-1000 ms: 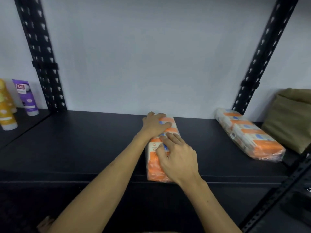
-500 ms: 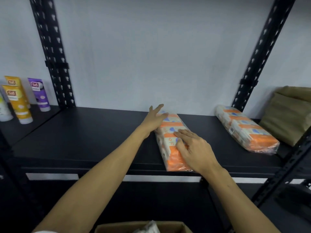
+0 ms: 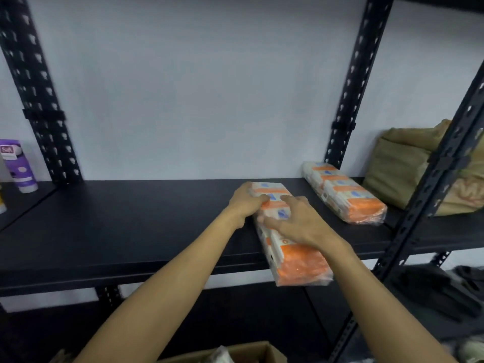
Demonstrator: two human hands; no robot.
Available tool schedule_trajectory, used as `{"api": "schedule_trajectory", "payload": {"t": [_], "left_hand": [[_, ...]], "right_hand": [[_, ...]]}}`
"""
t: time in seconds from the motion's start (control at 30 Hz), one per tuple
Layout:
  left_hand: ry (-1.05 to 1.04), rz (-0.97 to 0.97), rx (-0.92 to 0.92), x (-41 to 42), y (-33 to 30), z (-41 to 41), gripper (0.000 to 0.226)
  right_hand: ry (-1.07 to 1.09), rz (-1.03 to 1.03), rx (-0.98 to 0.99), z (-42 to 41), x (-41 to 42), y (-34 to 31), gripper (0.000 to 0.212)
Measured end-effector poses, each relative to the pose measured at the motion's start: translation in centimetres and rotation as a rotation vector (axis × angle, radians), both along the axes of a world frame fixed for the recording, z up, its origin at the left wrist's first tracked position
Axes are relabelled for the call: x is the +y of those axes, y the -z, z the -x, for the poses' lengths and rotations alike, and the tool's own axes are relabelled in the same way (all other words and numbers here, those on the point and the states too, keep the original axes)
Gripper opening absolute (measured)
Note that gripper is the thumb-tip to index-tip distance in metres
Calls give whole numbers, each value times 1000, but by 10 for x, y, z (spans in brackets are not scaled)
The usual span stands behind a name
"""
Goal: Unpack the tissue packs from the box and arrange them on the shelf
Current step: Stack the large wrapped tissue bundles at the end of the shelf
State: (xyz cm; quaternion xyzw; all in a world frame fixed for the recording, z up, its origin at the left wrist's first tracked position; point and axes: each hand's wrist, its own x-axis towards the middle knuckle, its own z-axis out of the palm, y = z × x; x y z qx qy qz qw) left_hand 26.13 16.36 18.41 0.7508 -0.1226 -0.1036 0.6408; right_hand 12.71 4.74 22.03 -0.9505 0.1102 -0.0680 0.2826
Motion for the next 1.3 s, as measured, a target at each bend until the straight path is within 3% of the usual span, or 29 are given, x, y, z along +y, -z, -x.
{"api": "schedule_trajectory", "payload": {"t": [0.07, 0.13, 0.23, 0.4, 0.57, 0.67, 0.77, 0.97, 1.13, 1.3], "left_hand": [[74, 111, 95, -7, -6, 1, 29], [128, 88, 95, -7, -9, -2, 44], [96, -145, -40, -3, -6, -13, 61], [92, -489, -191, -10, 3, -25, 56], [50, -707, -249, -25, 22, -37, 57], [22, -816, -375, -29, 36, -37, 54], [25, -870, -416, -30, 43, -37, 56], [34, -951, -434, -34, 47, -38, 60], [38, -993, -428, -36, 46, -36, 64], [43, -1031, -432, -38, 47, -37, 66]], "right_hand": [[35, 86, 84, -1, -6, 6, 92], [82, 118, 75, 0, -18, 6, 88], [125, 125, 94, -2, -41, -2, 87], [144, 154, 165, -23, -72, -15, 81], [253, 169, 189, -55, -67, -9, 113], [259, 271, 275, -66, -59, 0, 109], [224, 302, 262, -75, -61, 3, 95], [200, 278, 181, -82, -73, 3, 86], [164, 212, 126, -94, -77, -5, 105], [151, 182, -20, -103, -92, -39, 83]]}}
